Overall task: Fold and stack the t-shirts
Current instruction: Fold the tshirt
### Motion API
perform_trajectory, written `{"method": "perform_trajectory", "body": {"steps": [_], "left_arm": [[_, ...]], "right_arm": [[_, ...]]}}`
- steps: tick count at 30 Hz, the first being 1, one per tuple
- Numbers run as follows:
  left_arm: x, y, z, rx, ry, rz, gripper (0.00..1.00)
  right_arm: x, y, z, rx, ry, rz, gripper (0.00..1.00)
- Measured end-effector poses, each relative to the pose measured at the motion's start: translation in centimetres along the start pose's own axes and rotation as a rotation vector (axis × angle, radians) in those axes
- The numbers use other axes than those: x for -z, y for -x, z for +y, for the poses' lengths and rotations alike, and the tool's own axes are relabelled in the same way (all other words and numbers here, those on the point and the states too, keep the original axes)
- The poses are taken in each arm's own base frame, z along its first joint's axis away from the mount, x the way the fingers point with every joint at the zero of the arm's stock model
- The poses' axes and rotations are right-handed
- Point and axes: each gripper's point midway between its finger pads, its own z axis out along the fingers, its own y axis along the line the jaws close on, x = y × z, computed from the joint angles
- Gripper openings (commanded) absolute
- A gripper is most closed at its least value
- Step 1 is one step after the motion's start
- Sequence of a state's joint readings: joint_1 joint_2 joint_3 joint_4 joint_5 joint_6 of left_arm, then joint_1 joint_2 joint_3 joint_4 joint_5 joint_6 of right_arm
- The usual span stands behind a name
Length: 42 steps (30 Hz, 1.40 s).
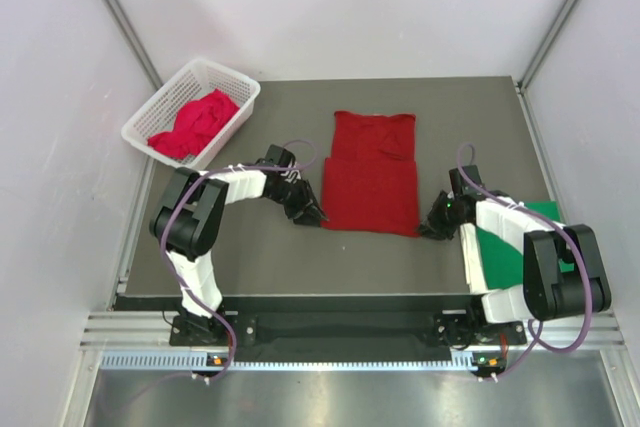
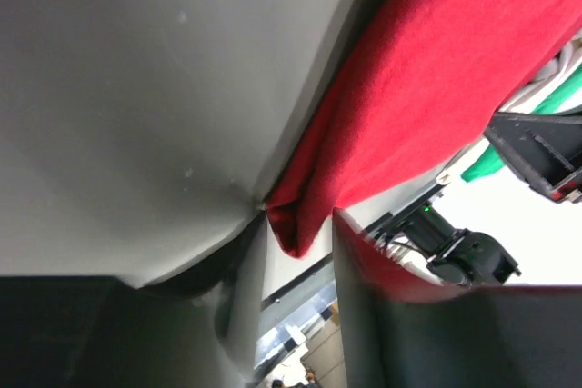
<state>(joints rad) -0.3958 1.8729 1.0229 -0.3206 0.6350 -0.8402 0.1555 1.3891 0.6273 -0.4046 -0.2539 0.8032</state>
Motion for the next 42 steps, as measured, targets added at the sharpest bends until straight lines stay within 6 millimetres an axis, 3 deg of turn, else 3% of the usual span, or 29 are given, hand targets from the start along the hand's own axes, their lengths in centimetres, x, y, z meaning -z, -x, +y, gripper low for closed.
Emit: {"method": "perform_trajectory", "body": {"steps": [2, 6, 15, 17, 18, 21, 25, 33, 42], "left_arm": [[-0.2, 0.3, 0.1, 0.0, 0.007, -0.009, 0.17], [-0.5, 0.9, 0.0, -0.008, 0.02, -0.013, 0.0], [0.0, 1.5, 0.8, -0.051, 0.126, -0.042, 0.0], [0.1, 1.5, 0.8, -0.054, 0.135, -0.043, 0.05], [0.2, 1.5, 0.8, -0.054, 0.136, -0.042, 0.15], [0.1, 1.4, 0.9, -0.061, 0.138, -0.034, 0.29], [0.4, 1.3, 0.6, -0.078, 0.132, -0.033, 0.38], [1.6, -0.8, 0.6, -0.067, 0.13, -0.059, 0.44], [-0.5, -4.3, 0.9, -0.014, 0.141, -0.021, 0.45]], "right_arm": [[-0.1, 0.1, -0.3, 0.007, -0.012, -0.004, 0.0], [-0.2, 0.1, -0.6, 0.026, -0.023, -0.007, 0.0], [0.3, -0.1, -1.7, 0.113, -0.039, -0.041, 0.0], [0.3, -0.1, -1.7, 0.121, -0.031, -0.047, 0.0], [0.3, -0.1, -1.6, 0.124, -0.025, -0.05, 0.0], [0.4, -0.2, -1.6, 0.13, -0.013, -0.058, 0.0], [0.4, -0.4, -1.7, 0.131, -0.003, -0.062, 0.0], [0.5, -0.9, -1.8, 0.131, 0.009, -0.069, 0.0], [0.7, -1.4, -2.1, 0.136, 0.005, -0.066, 0.0]]}}
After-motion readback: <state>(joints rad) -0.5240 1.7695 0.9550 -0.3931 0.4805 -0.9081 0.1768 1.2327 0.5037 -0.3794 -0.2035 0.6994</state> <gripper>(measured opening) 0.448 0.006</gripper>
